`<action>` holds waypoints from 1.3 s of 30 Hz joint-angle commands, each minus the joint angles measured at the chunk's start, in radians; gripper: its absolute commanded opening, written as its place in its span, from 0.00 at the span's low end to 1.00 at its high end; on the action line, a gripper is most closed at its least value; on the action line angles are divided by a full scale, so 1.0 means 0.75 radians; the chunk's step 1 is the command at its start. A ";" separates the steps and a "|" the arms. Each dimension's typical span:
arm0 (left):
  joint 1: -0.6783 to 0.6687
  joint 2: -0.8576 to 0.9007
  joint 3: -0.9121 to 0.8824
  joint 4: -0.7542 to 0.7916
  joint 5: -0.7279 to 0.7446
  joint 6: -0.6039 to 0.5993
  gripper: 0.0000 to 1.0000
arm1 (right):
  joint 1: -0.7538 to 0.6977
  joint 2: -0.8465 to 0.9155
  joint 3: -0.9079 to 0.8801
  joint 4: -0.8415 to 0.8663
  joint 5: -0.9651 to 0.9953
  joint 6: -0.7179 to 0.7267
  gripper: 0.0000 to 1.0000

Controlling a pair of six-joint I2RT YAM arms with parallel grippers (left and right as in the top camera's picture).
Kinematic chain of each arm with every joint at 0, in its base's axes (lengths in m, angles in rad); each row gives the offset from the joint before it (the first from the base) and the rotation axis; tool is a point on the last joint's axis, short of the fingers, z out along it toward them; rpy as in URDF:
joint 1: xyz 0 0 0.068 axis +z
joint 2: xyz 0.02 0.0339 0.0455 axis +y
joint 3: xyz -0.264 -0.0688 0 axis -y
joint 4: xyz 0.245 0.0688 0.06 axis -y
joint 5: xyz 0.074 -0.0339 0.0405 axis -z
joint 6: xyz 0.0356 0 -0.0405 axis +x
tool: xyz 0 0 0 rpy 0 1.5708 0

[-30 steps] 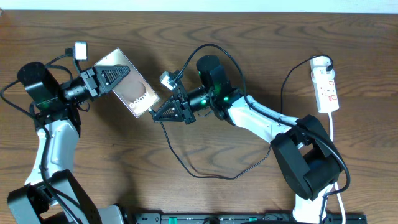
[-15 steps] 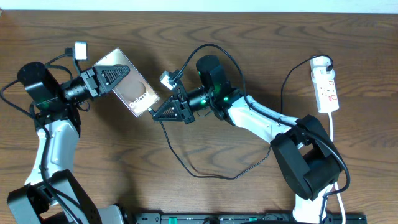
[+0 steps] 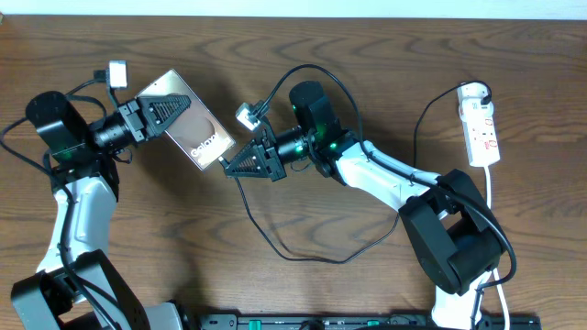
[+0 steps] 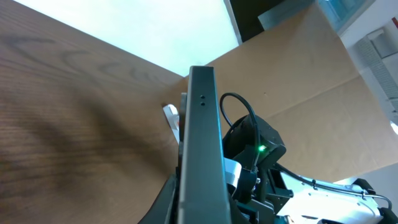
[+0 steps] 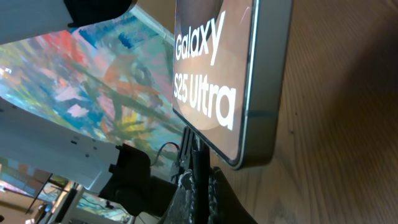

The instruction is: Plug charger to phone and switch on socket

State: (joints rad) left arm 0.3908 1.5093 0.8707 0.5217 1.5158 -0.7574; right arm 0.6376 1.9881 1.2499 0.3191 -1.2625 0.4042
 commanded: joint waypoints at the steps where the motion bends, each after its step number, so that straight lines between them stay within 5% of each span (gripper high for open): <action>1: -0.014 -0.015 0.002 0.004 0.077 0.008 0.08 | -0.008 0.001 0.007 0.041 0.064 0.045 0.01; 39: -0.055 -0.015 0.002 0.004 0.077 0.007 0.07 | 0.012 0.001 0.007 -0.021 -0.100 -0.025 0.01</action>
State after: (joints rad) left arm 0.3473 1.5093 0.8707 0.5205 1.5360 -0.7544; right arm 0.6392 1.9892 1.2480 0.3256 -1.3533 0.4152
